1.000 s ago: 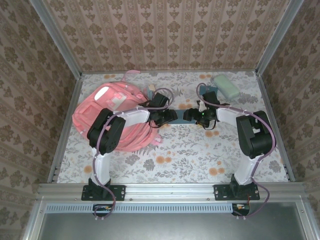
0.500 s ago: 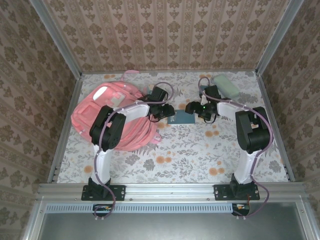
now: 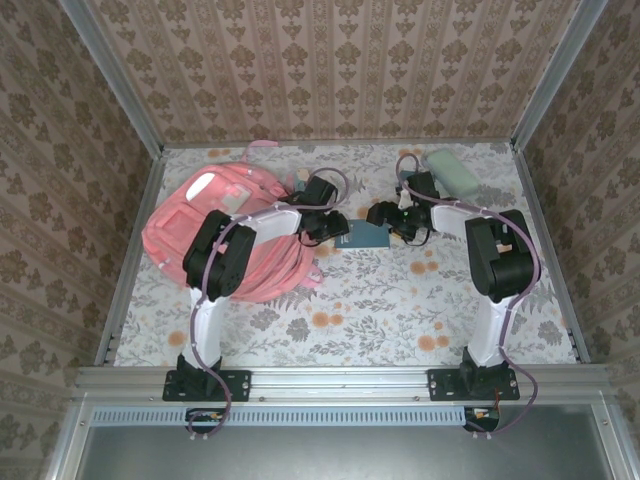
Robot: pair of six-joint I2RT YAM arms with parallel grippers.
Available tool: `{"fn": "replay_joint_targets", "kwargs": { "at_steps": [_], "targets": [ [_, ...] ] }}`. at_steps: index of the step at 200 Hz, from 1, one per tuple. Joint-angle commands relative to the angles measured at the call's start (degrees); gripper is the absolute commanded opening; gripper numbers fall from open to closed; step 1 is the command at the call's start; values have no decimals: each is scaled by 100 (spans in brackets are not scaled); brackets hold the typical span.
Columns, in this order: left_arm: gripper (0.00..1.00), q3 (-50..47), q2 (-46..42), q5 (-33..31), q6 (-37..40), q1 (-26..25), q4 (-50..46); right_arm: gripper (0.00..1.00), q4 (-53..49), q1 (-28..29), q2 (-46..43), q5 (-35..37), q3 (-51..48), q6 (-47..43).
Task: Pack the student bag
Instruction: Pick up the book from the center of the table, then open the student bag at the middle-left of the table.
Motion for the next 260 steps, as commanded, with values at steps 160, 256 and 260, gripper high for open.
{"fn": "replay_joint_targets", "kwargs": {
  "at_steps": [160,256,260],
  "targets": [
    [43,47,-677,211,247,-45,-529,0,866,-235,-1444,-1758,-979,717],
    [59,109,-2464,-1641,2502,95,-3233,0,165,-295,-3517,-1503,-1529,712],
    [59,40,-2505,-1746,2576,103,-3319,0,145,-294,-3584,-1508,-1563,723]
  ]
}}
